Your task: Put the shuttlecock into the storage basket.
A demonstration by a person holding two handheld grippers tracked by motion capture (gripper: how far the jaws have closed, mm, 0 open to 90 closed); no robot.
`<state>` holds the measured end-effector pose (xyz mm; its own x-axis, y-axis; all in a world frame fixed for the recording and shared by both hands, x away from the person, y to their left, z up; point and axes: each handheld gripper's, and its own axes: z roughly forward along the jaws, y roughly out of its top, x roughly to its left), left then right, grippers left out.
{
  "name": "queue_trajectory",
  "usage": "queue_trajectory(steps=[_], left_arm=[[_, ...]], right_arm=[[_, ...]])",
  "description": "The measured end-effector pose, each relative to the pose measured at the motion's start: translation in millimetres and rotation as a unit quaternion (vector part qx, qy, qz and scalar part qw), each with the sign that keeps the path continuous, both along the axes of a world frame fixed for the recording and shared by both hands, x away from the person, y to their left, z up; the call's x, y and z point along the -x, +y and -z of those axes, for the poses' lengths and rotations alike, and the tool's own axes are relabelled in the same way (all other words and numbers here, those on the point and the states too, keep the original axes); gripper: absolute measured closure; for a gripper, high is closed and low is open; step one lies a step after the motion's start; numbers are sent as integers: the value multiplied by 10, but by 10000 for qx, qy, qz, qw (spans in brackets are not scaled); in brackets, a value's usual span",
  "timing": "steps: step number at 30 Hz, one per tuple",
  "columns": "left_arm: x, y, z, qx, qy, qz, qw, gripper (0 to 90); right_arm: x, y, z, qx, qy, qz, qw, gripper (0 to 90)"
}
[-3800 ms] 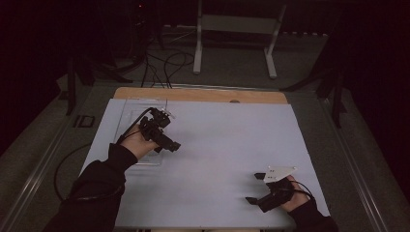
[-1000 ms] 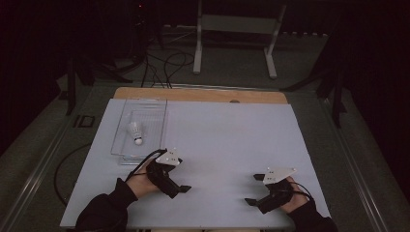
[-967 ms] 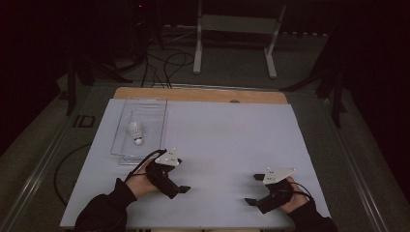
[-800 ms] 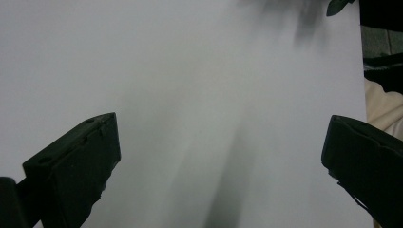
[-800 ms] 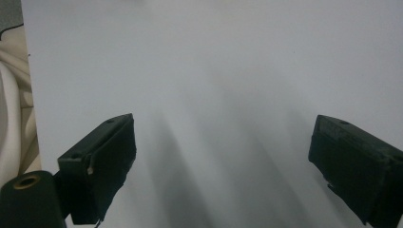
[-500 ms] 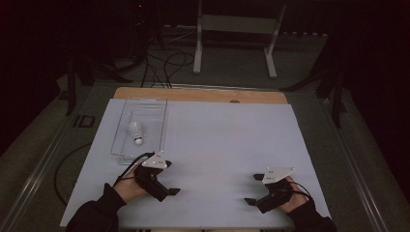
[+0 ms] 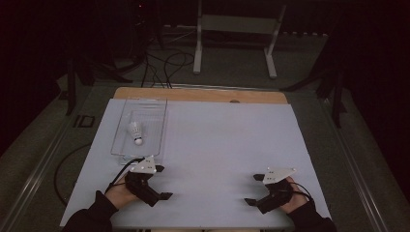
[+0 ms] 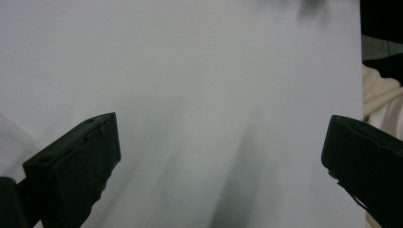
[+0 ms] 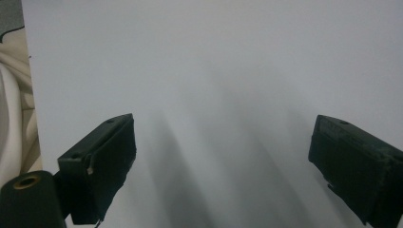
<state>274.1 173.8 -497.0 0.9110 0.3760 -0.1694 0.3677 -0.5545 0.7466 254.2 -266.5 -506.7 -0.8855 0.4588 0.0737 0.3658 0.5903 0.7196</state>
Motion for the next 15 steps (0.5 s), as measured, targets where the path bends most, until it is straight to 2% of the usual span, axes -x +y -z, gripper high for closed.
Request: queue_trajectory(steps=[5,8,15], left_arm=[[20,62,66,-5,40,-65,10000,0],[37,121,87,134,28,-156,9998,0],[55,187,128,132,27,-214,9997,0]], right_arm=[[3,-2,8,-48,21,19,10000,86],[8,-3,19,-71,35,47,10000,86],[8,-12,37,-69,58,61,9999,86]])
